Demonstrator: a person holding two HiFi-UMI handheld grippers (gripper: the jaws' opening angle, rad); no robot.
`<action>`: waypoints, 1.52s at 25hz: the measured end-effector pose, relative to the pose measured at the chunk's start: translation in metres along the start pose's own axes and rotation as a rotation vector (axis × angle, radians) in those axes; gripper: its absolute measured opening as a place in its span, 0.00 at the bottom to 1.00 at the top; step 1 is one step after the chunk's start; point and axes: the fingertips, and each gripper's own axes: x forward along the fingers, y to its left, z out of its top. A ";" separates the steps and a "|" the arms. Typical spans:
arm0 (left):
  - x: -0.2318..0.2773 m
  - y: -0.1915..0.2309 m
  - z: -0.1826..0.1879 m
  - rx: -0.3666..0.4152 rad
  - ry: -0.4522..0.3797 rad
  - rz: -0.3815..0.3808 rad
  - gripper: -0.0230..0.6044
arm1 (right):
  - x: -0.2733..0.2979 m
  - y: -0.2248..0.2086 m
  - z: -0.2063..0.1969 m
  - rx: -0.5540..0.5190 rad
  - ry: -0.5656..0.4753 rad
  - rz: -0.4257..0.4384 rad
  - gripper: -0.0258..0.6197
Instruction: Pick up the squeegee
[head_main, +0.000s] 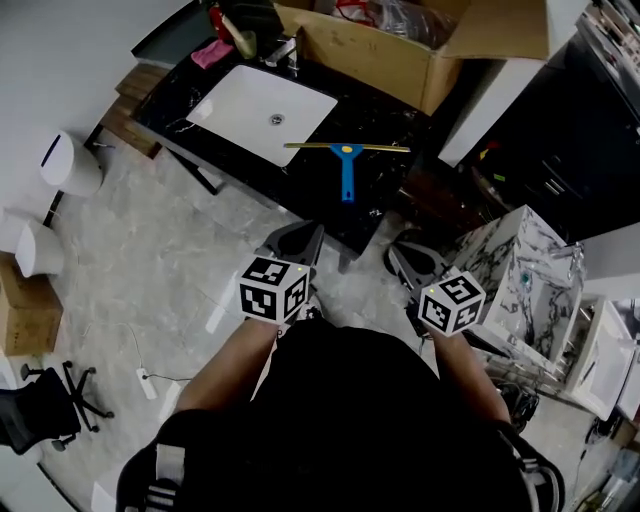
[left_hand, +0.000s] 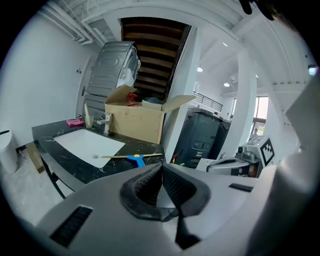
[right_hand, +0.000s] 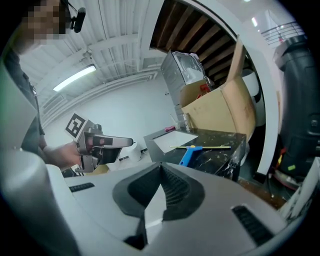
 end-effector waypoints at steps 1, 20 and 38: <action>0.006 0.007 0.003 0.001 0.006 -0.010 0.06 | 0.006 -0.002 0.004 -0.002 0.000 -0.012 0.05; 0.060 0.074 0.013 0.027 0.110 -0.172 0.06 | 0.079 -0.036 0.023 0.066 0.003 -0.192 0.05; 0.117 0.088 0.012 -0.066 0.092 0.026 0.06 | 0.106 -0.085 0.063 -0.052 0.044 -0.003 0.05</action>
